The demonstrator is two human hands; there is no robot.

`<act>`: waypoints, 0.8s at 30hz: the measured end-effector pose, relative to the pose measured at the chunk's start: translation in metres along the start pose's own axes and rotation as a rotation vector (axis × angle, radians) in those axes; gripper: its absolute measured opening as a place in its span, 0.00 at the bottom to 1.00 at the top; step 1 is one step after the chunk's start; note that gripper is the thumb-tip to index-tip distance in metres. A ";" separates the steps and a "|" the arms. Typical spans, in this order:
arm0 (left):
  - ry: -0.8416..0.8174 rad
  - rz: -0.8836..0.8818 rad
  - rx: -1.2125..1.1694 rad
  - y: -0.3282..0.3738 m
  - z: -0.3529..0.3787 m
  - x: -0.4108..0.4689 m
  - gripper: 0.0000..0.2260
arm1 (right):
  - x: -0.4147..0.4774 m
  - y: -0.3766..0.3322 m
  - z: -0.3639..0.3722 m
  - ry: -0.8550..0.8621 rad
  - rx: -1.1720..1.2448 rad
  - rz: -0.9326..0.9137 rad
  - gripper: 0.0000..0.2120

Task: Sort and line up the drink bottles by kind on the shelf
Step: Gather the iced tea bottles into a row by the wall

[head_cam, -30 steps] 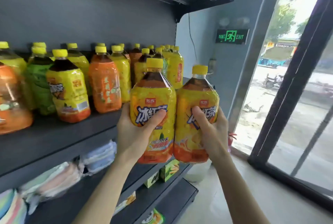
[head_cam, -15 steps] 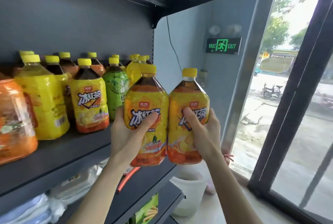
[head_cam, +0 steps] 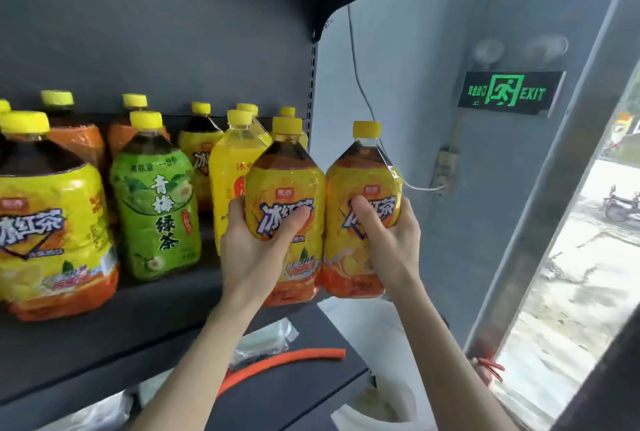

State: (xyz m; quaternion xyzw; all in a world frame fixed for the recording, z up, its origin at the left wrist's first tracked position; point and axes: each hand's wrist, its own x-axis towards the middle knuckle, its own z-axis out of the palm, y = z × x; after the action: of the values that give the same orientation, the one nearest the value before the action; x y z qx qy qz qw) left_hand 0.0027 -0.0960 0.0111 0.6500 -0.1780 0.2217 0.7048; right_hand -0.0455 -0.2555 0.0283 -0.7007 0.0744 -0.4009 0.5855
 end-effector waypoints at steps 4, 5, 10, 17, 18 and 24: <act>0.148 0.031 0.088 -0.012 0.032 0.004 0.32 | 0.045 0.029 -0.002 -0.147 0.065 0.002 0.22; 0.181 0.038 0.110 -0.014 0.039 0.006 0.32 | 0.055 0.036 -0.001 -0.185 0.081 0.008 0.23; 0.328 0.088 0.245 -0.024 0.062 0.004 0.35 | 0.091 0.069 0.012 -0.390 0.181 0.000 0.19; 0.396 0.106 0.260 -0.030 0.079 0.004 0.40 | 0.137 0.095 0.058 -0.520 0.019 -0.042 0.31; 0.397 0.114 0.263 -0.031 0.081 0.005 0.38 | 0.143 0.098 0.066 -0.524 0.004 -0.044 0.31; 0.410 0.107 0.295 -0.036 0.087 0.006 0.25 | 0.162 0.115 0.082 -0.575 0.113 0.013 0.19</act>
State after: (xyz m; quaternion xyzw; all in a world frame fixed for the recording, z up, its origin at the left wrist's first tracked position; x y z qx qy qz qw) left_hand 0.0305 -0.1841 -0.0081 0.6768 -0.0312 0.4096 0.6109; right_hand 0.1579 -0.3205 0.0040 -0.7515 -0.1123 -0.1857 0.6231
